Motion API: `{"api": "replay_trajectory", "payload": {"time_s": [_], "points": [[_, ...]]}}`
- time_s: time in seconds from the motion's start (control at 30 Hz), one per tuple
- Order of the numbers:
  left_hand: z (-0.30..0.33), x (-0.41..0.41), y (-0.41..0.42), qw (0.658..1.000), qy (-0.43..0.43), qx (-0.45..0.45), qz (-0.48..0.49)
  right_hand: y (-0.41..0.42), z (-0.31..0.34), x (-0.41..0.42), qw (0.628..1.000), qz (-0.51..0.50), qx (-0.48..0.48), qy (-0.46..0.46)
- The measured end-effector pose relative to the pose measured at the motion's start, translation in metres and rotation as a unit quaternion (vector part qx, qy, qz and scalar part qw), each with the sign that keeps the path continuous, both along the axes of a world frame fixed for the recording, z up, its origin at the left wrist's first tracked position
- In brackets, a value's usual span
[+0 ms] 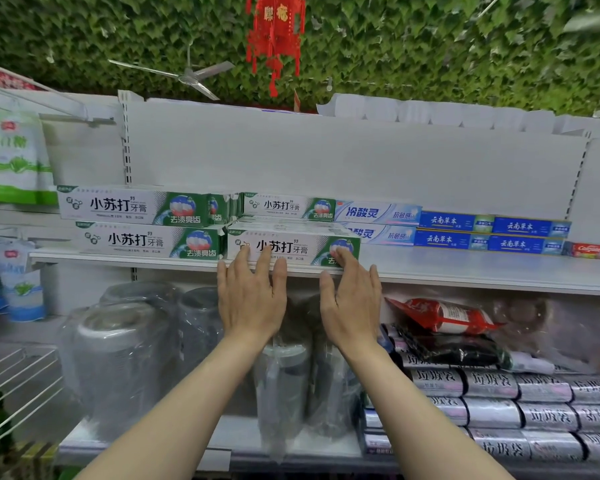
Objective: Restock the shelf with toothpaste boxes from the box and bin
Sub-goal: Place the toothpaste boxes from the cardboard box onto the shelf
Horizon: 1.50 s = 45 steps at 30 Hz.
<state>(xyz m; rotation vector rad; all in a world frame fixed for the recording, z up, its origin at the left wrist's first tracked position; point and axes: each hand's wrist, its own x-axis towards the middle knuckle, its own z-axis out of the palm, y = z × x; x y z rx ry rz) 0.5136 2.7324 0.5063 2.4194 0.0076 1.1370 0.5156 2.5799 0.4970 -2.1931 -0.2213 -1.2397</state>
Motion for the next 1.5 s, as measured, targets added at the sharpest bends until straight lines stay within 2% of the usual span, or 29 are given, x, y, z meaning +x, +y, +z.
{"api": "replay_trajectory", "payload": {"time_s": [0.33,0.67,1.0,1.17,1.33,1.43,1.5], "points": [[0.010,0.018,0.002,0.998,0.061,0.020,0.027,-0.005,0.009,0.018,0.997,-0.006,-0.044,0.062],[0.014,0.029,-0.002,0.992,0.108,0.038,0.055,-0.002,0.017,0.030,0.993,-0.038,-0.075,0.085],[0.021,0.024,-0.003,0.988,0.142,0.038,0.045,-0.006,0.025,0.023,0.990,-0.008,-0.071,0.119],[0.021,0.018,0.003,0.995,0.099,-0.030,-0.003,-0.003,0.023,0.010,0.992,0.027,-0.028,0.117],[0.008,-0.007,0.008,0.985,0.049,-0.152,-0.063,0.009,0.012,-0.011,0.994,0.062,0.000,0.092],[0.000,-0.029,0.015,0.962,0.027,-0.262,-0.069,0.018,-0.002,-0.022,0.991,0.097,0.025,0.087],[-0.012,-0.038,0.024,0.929,0.033,-0.363,-0.069,0.027,-0.014,-0.029,0.988,0.126,0.042,0.078]]}}
